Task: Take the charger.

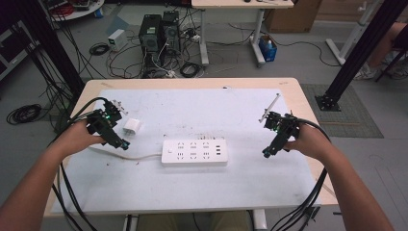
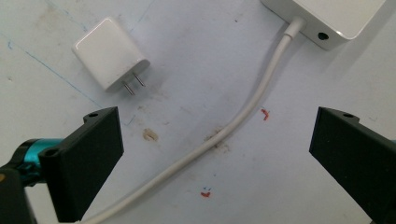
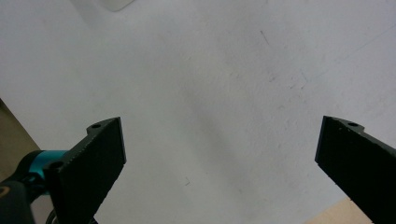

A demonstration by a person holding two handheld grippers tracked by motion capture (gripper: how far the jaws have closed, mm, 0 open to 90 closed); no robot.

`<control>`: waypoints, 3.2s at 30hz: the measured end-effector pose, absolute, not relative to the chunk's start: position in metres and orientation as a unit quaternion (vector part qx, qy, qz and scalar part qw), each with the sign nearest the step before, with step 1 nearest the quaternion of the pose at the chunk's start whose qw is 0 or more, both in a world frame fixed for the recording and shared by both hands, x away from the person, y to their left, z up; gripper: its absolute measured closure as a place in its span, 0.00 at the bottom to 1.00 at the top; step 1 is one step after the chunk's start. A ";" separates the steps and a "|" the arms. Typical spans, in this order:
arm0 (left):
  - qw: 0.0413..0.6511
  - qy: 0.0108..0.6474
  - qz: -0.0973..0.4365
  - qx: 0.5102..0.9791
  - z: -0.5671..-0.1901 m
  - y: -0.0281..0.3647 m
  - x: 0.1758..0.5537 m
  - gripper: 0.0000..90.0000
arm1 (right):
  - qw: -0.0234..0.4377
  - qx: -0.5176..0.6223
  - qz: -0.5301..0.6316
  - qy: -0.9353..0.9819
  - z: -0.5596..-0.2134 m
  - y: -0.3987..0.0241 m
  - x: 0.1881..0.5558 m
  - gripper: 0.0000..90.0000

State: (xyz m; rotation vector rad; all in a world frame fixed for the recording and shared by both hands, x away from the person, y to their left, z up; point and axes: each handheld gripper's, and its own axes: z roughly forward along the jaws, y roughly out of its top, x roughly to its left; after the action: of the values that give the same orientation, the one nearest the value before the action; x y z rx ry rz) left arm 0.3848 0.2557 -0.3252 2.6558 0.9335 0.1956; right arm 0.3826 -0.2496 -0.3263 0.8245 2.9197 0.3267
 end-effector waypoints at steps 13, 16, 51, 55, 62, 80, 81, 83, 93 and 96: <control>0.170 0.340 0.071 0.922 -0.323 0.261 0.384 0.03 | 0.046 0.273 0.111 0.955 -0.326 -0.249 0.384 0.01; 0.172 0.342 0.075 0.921 -0.323 0.260 0.385 0.03 | 0.049 0.272 0.111 0.955 -0.325 -0.249 0.383 0.01; 0.198 0.532 0.131 0.813 -0.350 0.259 0.439 0.03 | 0.057 0.290 0.121 0.948 -0.329 -0.248 0.386 0.01; 0.201 0.541 0.123 0.808 -0.360 0.257 0.447 0.03 | 0.056 0.293 0.121 0.947 -0.330 -0.248 0.387 0.01; 0.194 0.547 0.121 0.805 -0.375 0.254 0.460 0.03 | 0.058 0.293 0.121 0.947 -0.329 -0.249 0.387 0.01; 0.181 0.564 0.124 0.797 -0.411 0.253 0.475 0.03 | 0.061 0.299 0.125 0.944 -0.328 -0.252 0.388 0.01; 0.182 0.565 0.119 0.796 -0.416 0.254 0.477 0.03 | 0.061 0.299 0.125 0.944 -0.328 -0.253 0.388 0.01; 0.183 0.568 0.119 0.794 -0.419 0.254 0.477 0.03 | 0.062 0.299 0.124 0.944 -0.329 -0.254 0.388 0.01; 0.194 0.568 0.120 0.791 -0.426 0.256 0.477 0.12 | 0.061 0.303 0.126 0.943 -0.329 -0.256 0.388 0.01; 0.192 0.567 0.120 0.792 -0.427 0.257 0.477 0.12 | 0.061 0.301 0.127 0.943 -0.329 -0.255 0.388 0.01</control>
State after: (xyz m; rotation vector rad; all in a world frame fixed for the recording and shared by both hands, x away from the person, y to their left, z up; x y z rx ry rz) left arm 0.4768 0.2575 -0.4271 2.2243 1.5922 0.3371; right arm 0.3881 -0.2549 -0.3288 0.9117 2.8538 0.3837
